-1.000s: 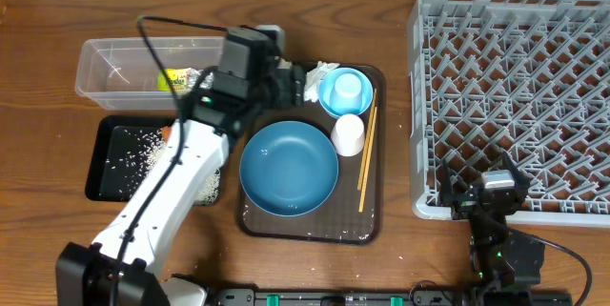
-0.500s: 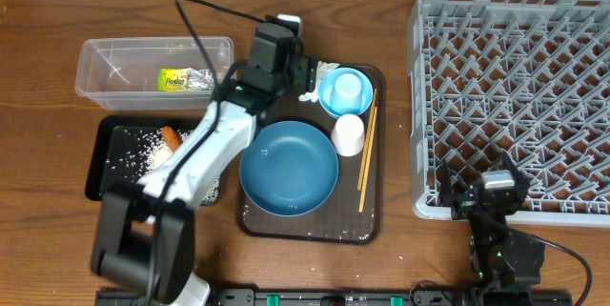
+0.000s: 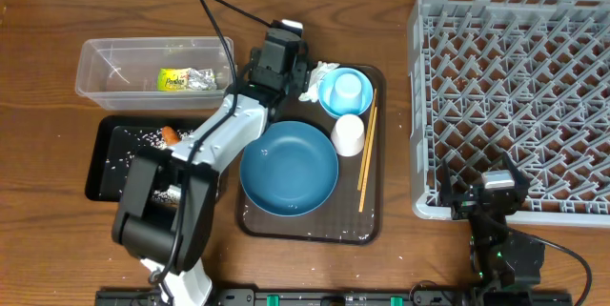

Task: Sort waste into correct bins and load items into the dishwasher rack
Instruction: 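Grasp the left crumpled white tissue with the left gripper, then carry the tissue left and drop it into the clear bin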

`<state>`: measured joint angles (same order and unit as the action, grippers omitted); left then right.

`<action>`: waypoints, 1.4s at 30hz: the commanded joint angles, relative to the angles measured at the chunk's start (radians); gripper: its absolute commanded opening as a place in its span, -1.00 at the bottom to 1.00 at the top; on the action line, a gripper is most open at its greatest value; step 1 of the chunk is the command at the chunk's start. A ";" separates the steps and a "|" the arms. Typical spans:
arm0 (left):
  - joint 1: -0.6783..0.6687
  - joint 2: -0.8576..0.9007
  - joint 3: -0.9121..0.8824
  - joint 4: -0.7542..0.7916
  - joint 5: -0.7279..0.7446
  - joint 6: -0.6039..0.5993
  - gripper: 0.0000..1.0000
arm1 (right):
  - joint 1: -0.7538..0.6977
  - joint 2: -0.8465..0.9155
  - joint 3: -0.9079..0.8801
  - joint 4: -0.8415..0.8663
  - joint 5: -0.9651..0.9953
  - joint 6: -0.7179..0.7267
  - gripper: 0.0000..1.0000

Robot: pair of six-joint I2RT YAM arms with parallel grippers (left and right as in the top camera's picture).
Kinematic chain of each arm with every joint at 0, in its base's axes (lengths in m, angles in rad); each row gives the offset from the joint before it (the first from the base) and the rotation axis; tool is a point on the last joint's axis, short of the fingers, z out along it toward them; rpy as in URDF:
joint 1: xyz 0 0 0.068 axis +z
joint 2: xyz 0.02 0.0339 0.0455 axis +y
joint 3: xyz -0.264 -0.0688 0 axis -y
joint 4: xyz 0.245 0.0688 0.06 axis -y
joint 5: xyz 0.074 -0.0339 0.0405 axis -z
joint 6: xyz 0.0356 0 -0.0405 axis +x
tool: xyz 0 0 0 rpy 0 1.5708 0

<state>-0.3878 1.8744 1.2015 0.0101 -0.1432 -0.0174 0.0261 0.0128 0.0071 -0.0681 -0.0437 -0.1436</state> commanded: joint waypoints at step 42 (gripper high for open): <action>-0.002 -0.096 0.002 0.012 -0.022 -0.051 -0.88 | 0.014 -0.002 -0.002 -0.004 0.010 -0.011 0.98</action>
<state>-0.3779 1.9079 1.2007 0.0422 -0.1604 -0.0319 0.0261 0.0128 0.0071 -0.0677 -0.0437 -0.1436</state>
